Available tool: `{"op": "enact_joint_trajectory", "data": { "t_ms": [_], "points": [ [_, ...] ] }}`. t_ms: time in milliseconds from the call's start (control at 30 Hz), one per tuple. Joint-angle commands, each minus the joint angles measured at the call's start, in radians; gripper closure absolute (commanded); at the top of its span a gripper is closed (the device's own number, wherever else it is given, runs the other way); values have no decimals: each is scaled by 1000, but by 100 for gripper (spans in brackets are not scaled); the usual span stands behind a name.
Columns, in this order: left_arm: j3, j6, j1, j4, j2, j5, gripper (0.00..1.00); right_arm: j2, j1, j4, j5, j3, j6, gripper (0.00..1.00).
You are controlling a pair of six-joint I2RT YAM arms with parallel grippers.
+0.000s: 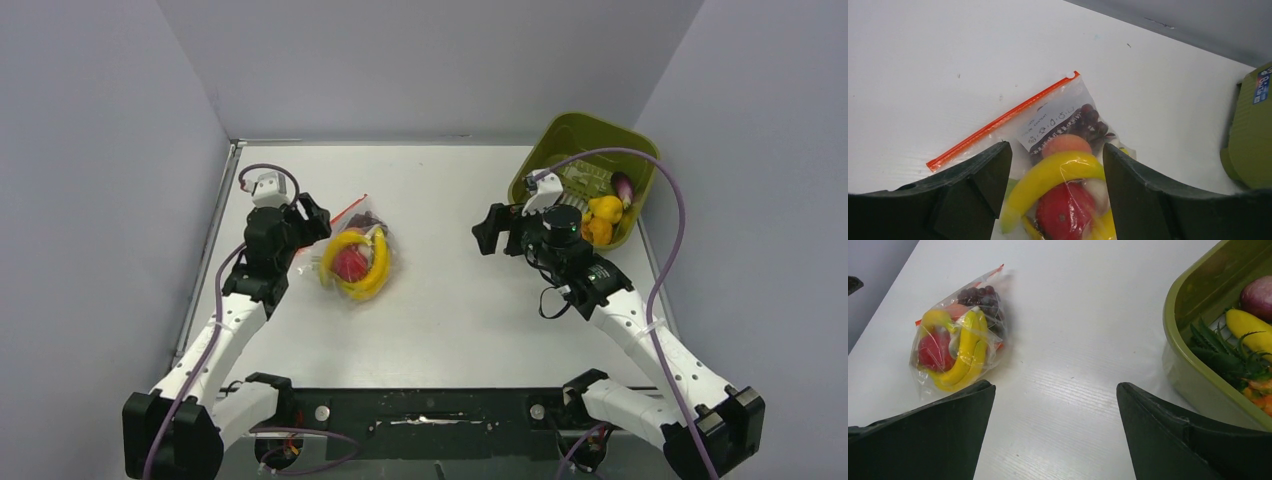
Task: Place the food in the zip-top bag and seal the zipper
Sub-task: Place the zipper food storage bag at the center of the board, then reset both arms
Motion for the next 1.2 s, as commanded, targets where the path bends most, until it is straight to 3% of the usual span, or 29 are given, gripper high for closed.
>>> {"op": "enact_joint_trajectory", "data": {
  "t_ms": [0, 167, 267, 433, 833, 1167],
  "points": [
    [70, -26, 3, -38, -61, 28, 31, 35, 2, 45, 68, 69, 118, 2],
    [101, -46, 3, -96, -94, 118, 30, 60, 4, 48, 133, 82, 208, 2],
    [57, -71, 4, -33, -148, 215, 29, 75, 2, 11, 236, 99, 310, 2],
    [-13, -157, 3, 49, -246, 301, 29, 85, 0, -20, 276, 121, 323, 2],
    [15, -233, 3, -14, -281, 327, 28, -25, 0, 23, 269, 102, 250, 2],
    [-22, -233, 3, 44, -306, 363, 27, -63, 0, 12, 273, 69, 262, 2]
  ]
}}
